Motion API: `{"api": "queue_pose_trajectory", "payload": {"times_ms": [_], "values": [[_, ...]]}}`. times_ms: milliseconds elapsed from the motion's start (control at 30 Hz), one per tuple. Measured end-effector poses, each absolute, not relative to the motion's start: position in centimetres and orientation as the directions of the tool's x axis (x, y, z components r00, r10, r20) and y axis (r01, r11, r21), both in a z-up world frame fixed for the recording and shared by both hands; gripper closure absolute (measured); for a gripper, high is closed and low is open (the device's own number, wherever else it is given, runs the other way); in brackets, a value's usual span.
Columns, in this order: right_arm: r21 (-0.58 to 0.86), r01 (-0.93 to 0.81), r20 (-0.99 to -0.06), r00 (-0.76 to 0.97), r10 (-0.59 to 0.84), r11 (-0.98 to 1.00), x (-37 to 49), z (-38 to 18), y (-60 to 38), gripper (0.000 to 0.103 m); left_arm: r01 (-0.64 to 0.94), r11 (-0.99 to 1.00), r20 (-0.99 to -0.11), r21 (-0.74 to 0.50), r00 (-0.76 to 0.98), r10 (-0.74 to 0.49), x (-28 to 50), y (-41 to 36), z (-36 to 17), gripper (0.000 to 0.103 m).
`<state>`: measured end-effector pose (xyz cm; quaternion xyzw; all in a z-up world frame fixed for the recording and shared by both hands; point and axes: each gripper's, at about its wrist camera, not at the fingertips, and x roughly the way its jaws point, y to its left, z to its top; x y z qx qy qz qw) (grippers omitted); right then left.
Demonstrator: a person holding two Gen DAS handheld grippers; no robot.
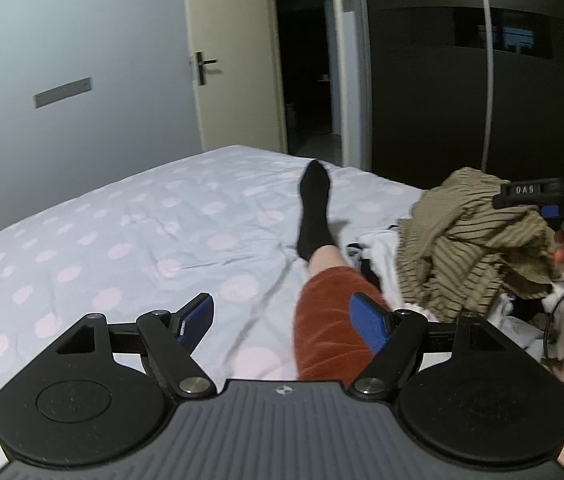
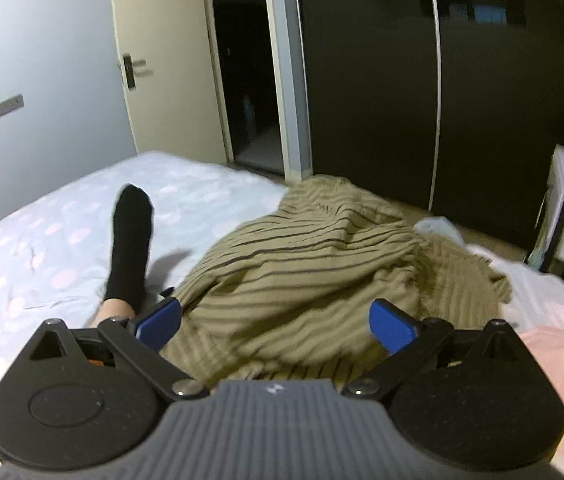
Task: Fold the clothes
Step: 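Grasp the striped olive trousers with the right gripper and lift them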
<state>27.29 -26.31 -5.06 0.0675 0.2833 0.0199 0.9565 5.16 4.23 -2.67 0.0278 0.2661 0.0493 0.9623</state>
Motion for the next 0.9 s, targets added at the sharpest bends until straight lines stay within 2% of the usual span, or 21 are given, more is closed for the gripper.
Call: {"api": "queue_pose_trajectory", "payload": {"times_ms": [167,233,300,333,400,467,633,900], "values": [[0.227,0.115,-0.587,0.809,0.041,0.967,32.6,-6.4,-28.0,0.003,-0.191,0.978,-0.526,0.084,0.825,0.206,4.0,6.9,-3.5,0.014],[0.213,0.134,-0.595,0.804,0.019,0.968,33.7,-6.5,-27.7,0.012,-0.246,0.966,-0.534,0.082,0.808,0.251,3.2,8.1,-4.0,0.014],[0.155,0.159,-0.603,0.797,-0.034,0.975,34.7,-6.4,-26.9,0.041,-0.307,0.95,-0.553,0.055,0.783,0.285,2.4,9.6,-4.6,0.014],[0.126,0.172,-0.606,0.793,-0.061,0.977,35.1,-6.3,-26.5,0.049,-0.329,0.944,-0.564,0.04,0.772,0.293,2.0,10.3,-4.9,0.014],[0.072,0.178,-0.605,0.79,-0.099,0.981,35.7,-5.7,-25.9,0.085,-0.37,0.929,-0.577,0.029,0.752,0.318,1.1,11.6,-5.2,0.014],[0.021,0.179,-0.59,0.796,-0.132,0.984,35.6,-4.5,-25.1,0.098,-0.407,0.913,-0.579,0.043,0.734,0.354,0.2,12.6,-5.1,0.014],[-0.03,0.065,-0.495,0.866,-0.071,0.997,32.5,-0.1,-21.6,0.101,-0.499,0.866,-0.569,0.042,0.7,0.431,-1.8,15.1,-3.9,0.014],[-0.004,-0.281,-0.348,0.9,0.262,0.96,25.5,8.3,-9.9,0.101,-0.596,0.801,-0.541,0.049,0.659,0.523,-4.5,18.4,-2.3,0.014]]}}
